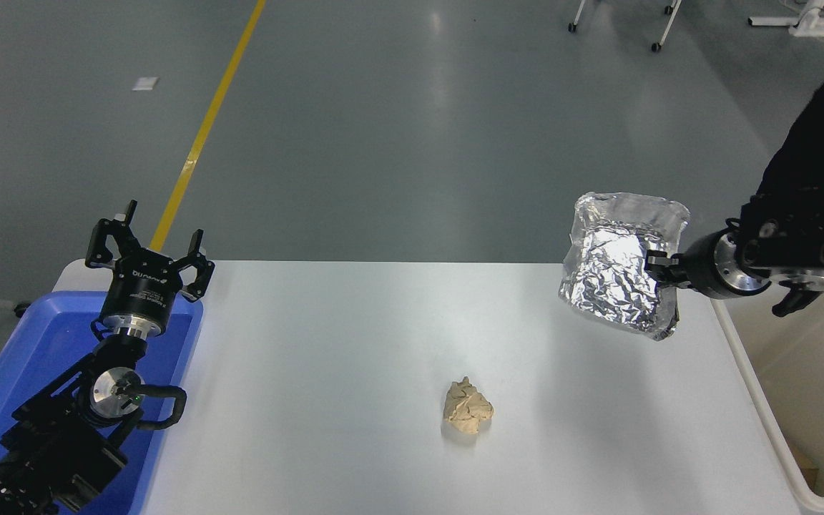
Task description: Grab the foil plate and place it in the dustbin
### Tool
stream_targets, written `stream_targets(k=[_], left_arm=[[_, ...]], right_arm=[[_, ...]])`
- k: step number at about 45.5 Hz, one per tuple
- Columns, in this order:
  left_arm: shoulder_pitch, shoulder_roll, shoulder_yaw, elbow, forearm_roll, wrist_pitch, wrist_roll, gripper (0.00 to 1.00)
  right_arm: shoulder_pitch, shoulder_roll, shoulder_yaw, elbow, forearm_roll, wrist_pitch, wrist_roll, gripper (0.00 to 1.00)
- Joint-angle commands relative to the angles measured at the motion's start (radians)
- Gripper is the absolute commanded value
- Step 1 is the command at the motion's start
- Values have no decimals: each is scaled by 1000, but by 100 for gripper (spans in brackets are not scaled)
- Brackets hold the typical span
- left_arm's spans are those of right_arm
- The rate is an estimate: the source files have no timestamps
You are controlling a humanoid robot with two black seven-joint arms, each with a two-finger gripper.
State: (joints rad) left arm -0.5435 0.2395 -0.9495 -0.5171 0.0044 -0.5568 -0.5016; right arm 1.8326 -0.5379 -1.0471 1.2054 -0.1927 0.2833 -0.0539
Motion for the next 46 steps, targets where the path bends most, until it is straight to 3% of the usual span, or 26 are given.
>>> stream_targets(k=[1, 12, 28, 46], left_arm=[[0, 0, 0, 0, 0, 0, 0, 98], [0, 0, 0, 0, 0, 0, 0, 98], [0, 0, 0, 0, 0, 0, 0, 98], [0, 0, 0, 0, 0, 0, 0, 98]], right_arm=[[229, -97, 2, 23, -1, 188, 0, 0], [349, -148, 2, 23, -1, 287, 0, 0], [324, -154, -11, -4, -11, 281, -1, 0], [-113, -260, 102, -484, -1, 263, -3, 0]])
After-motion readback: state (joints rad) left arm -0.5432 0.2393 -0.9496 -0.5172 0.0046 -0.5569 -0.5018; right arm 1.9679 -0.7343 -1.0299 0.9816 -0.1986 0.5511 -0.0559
